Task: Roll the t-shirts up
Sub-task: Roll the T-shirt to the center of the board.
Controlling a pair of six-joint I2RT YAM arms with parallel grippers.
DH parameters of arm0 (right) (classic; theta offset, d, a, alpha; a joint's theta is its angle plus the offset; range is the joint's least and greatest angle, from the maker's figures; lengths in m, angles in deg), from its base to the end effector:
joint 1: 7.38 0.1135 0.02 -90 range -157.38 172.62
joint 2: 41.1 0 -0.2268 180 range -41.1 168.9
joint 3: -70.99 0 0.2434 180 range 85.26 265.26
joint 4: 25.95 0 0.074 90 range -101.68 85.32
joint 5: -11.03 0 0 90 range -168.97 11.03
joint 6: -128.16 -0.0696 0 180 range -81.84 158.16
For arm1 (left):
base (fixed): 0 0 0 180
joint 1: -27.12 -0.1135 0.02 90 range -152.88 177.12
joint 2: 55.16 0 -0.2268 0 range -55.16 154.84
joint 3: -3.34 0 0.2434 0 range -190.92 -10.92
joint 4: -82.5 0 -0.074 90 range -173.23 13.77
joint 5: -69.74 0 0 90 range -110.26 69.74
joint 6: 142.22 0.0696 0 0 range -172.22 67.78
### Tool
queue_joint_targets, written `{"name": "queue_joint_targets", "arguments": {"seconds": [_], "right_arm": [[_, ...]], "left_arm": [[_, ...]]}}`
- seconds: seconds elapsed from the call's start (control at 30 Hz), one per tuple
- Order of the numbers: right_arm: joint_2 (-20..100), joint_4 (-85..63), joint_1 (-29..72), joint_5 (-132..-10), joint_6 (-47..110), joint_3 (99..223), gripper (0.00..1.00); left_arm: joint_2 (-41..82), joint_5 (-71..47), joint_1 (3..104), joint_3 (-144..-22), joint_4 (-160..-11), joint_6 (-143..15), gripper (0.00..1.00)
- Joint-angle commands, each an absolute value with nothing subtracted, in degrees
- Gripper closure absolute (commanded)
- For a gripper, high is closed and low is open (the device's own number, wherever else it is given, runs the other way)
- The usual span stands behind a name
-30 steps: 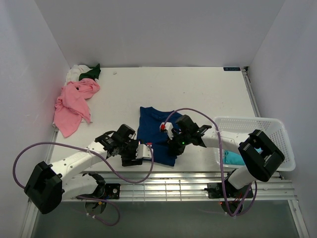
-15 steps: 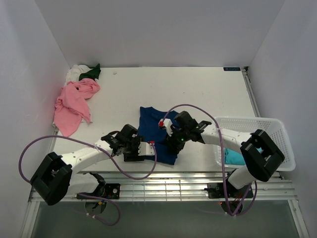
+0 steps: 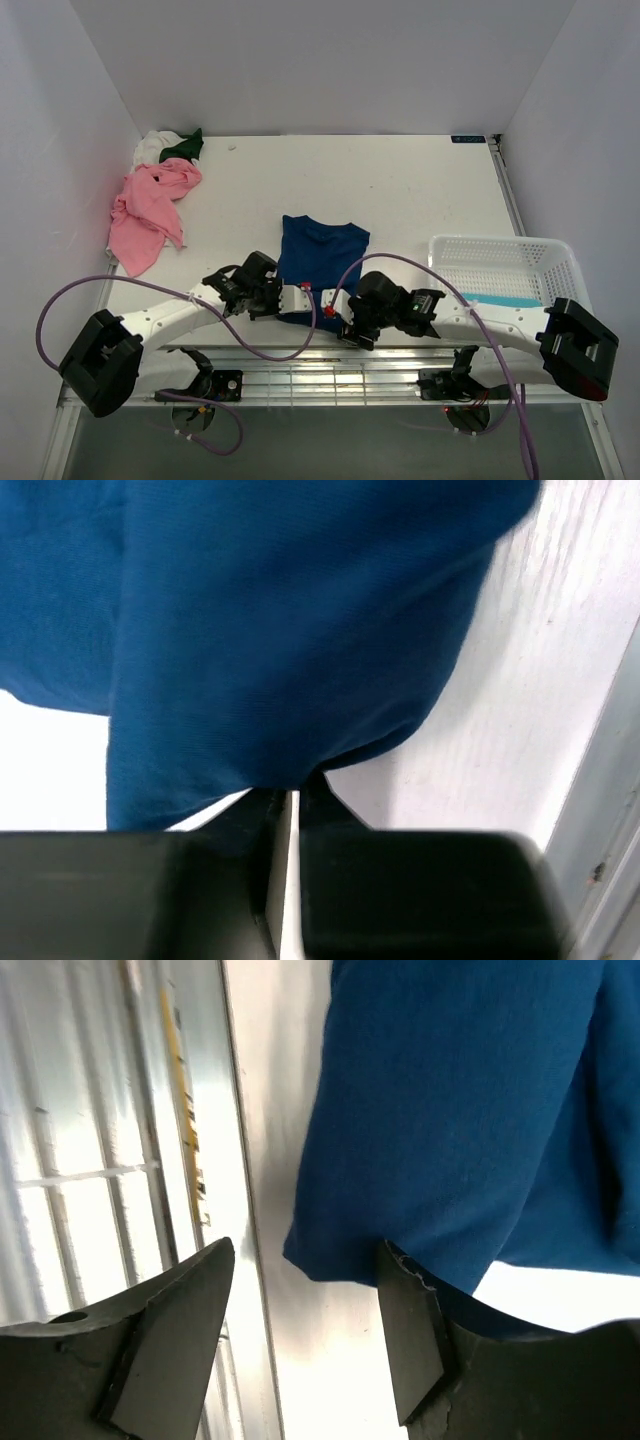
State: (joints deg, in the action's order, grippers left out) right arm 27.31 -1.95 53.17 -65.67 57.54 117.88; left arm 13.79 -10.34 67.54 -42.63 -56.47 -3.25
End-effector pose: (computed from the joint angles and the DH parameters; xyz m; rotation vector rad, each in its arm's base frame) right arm 0.1150 0.2363 0.1340 -1.6451 1.7831 0.6129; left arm 0.1636 -0.1551 0.1020 1.9167 1.8612 -0.1852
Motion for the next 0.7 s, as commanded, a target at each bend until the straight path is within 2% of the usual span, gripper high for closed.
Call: {"name": "queue_joint_targets", "arguments": {"seconds": [0.0, 0.07, 0.3, 0.37, 0.4, 0.43, 0.47, 0.53, 0.67], "right_arm": [[27.8, -10.5, 55.9, -78.5, 58.6, 117.4, 0.35], [30.3, -10.4, 56.1, -82.4, 57.9, 119.4, 0.34], [35.3, -16.7, 56.0, -82.7, 58.8, 116.5, 0.34], [36.5, -15.3, 56.0, -83.0, 59.1, 117.5, 0.38], [36.6, -13.8, 56.0, -82.8, 59.4, 117.9, 0.41], [36.3, -13.2, 55.9, -82.7, 59.6, 118.0, 0.57], [35.9, -12.5, 55.8, -82.1, 59.6, 118.1, 0.68], [33.4, -11.2, 54.9, -79.9, 60.2, 118.0, 0.81], [28.6, -6.6, 53.6, -65.3, 63.9, 117.0, 0.89]], "left_arm": [[10.9, -8.8, 67.8, -42.8, -56.7, -3.4, 1.00], [10.1, -9.1, 67.8, -42.6, -56.7, -2.7, 1.00], [6.6, -6.1, 67.6, -42.5, -52.6, -3.3, 1.00], [5.5, -4.8, 67.5, -42.4, -51.3, -3.4, 1.00], [5.2, -4.4, 67.5, -42.4, -51.0, -3.6, 1.00], [5.1, -3.9, 67.3, -42.6, -49.8, -3.4, 1.00], [5.1, -2.8, 67.2, -42.7, -49.0, -3.5, 1.00], [5.5, -0.9, 66.5, -43.4, -46.2, -2.8, 1.00], [7.1, 5.9, 64.4, -47.5, -38.9, -0.5, 1.00]]}}
